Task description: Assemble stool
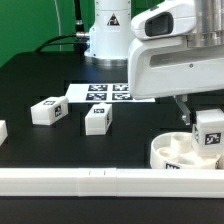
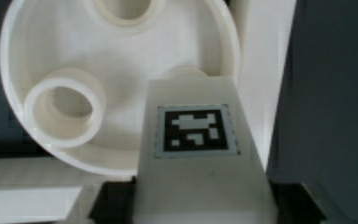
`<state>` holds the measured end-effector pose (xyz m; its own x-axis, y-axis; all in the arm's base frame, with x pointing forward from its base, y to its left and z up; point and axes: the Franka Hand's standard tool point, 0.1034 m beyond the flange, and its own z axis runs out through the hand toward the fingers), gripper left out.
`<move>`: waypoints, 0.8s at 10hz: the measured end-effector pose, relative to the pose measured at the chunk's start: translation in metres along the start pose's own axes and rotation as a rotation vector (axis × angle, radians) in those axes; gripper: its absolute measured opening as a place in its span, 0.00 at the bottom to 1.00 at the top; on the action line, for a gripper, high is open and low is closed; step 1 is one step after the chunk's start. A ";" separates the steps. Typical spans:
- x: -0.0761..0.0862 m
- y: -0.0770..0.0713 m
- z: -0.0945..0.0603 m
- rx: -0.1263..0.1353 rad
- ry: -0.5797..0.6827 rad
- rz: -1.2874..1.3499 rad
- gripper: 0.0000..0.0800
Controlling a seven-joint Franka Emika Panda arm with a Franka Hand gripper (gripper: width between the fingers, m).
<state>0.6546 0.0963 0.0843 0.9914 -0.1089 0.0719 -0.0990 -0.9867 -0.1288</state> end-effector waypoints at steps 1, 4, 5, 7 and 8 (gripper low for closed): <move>0.000 -0.001 0.000 0.003 0.001 0.096 0.43; -0.001 0.000 0.000 0.007 -0.002 0.339 0.43; -0.001 0.001 0.000 0.011 -0.004 0.408 0.43; -0.001 0.001 0.001 0.015 -0.009 0.554 0.43; -0.002 0.002 0.001 0.021 -0.014 0.656 0.43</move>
Offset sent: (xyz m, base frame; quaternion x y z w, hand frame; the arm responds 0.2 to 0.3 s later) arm -0.0073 0.0061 -0.0036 0.0061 -0.0052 0.2455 0.9694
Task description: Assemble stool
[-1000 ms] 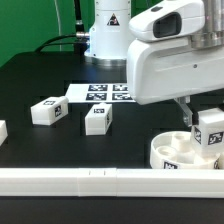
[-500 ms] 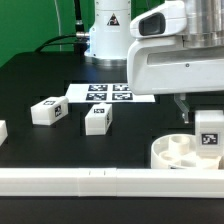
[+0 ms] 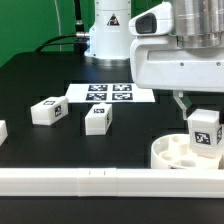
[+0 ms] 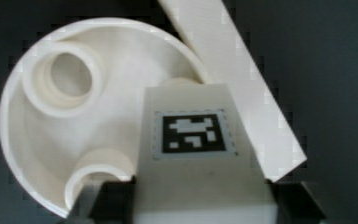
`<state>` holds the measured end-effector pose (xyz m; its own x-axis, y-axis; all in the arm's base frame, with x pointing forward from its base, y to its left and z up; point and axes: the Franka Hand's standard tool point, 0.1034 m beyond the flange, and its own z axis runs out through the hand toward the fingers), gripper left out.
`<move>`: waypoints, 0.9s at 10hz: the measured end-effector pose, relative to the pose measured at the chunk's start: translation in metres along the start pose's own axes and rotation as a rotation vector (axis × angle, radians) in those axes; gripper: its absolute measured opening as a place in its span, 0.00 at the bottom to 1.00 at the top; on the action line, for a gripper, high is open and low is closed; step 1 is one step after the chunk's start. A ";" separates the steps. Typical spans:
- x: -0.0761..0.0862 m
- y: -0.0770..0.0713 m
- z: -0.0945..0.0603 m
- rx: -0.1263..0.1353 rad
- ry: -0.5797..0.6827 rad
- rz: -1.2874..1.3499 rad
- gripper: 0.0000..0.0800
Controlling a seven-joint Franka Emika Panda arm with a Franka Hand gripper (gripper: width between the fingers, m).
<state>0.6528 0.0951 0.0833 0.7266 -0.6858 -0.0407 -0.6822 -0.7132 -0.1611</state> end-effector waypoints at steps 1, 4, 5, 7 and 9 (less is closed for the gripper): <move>0.000 0.000 0.000 0.003 -0.003 0.073 0.43; -0.001 0.000 0.001 0.007 -0.013 0.304 0.43; -0.002 0.000 0.002 0.007 -0.017 0.383 0.43; -0.005 -0.001 0.004 0.014 -0.035 0.555 0.43; -0.006 -0.003 0.004 0.021 -0.049 0.695 0.43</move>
Offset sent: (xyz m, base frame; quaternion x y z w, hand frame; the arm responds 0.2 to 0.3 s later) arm 0.0004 0.0081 -0.0032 0.0028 -0.0025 0.1987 0.9801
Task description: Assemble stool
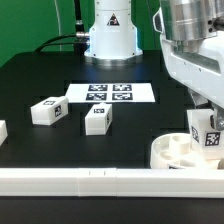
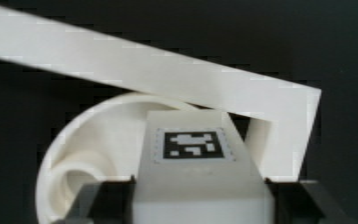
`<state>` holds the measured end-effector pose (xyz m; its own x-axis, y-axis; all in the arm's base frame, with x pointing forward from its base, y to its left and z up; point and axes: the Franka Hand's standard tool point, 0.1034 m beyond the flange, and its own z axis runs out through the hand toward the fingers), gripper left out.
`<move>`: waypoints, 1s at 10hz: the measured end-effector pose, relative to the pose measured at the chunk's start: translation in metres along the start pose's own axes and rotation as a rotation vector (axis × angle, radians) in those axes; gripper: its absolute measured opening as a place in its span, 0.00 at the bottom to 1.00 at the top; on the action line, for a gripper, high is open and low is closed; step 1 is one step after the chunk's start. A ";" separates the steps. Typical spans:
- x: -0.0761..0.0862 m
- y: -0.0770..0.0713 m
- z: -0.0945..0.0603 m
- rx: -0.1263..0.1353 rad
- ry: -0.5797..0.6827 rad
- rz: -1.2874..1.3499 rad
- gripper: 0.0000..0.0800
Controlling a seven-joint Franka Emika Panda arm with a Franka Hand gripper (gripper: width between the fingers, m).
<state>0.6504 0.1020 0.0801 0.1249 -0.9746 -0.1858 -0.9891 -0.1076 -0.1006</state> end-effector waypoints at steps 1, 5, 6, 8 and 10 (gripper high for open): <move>-0.001 0.000 0.000 0.001 -0.004 0.045 0.43; -0.003 -0.001 0.000 0.006 -0.030 0.289 0.43; -0.004 -0.002 0.000 0.007 -0.032 0.313 0.44; -0.007 -0.002 0.000 0.009 -0.041 0.295 0.66; -0.006 -0.005 -0.008 0.020 -0.044 0.214 0.78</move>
Offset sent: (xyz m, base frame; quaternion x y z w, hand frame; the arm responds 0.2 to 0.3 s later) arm 0.0036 0.0021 -0.0006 -0.0070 -0.0094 0.1403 0.9900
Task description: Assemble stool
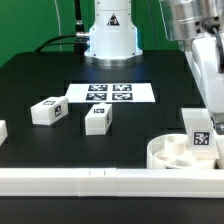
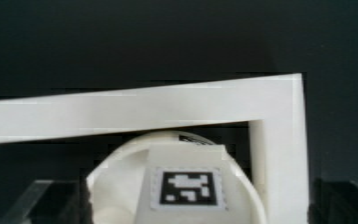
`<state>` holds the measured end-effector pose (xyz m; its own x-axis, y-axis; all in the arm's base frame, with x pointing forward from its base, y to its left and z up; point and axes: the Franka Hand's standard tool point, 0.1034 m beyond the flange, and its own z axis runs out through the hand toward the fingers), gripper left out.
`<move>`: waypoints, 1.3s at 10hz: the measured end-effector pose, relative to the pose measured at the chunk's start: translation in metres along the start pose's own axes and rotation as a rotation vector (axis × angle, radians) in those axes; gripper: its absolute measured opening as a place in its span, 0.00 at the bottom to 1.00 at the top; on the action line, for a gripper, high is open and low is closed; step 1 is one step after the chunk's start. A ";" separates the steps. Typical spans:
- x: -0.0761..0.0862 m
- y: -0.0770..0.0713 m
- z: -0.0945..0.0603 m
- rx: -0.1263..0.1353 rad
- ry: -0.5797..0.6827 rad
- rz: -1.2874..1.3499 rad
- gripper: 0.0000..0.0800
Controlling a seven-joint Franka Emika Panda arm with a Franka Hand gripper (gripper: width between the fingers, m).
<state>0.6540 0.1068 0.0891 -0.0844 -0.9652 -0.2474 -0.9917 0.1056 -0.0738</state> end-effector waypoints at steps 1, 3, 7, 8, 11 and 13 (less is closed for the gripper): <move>-0.002 -0.001 -0.005 0.007 -0.002 -0.029 0.80; -0.004 -0.004 -0.017 0.022 -0.005 -0.095 0.81; -0.004 -0.002 -0.014 0.016 -0.003 -0.286 0.81; -0.005 0.004 -0.013 -0.032 -0.005 -0.440 0.81; -0.006 0.002 -0.019 -0.069 -0.008 -0.800 0.81; -0.007 -0.001 -0.024 -0.079 -0.012 -0.946 0.81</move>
Offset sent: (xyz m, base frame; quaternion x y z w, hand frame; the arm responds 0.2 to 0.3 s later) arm 0.0000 0.0000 0.0000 0.0000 0.0000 -0.0650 0.9979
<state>0.6531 0.1081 0.1140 0.7579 -0.6395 -0.1286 -0.6519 -0.7357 -0.1835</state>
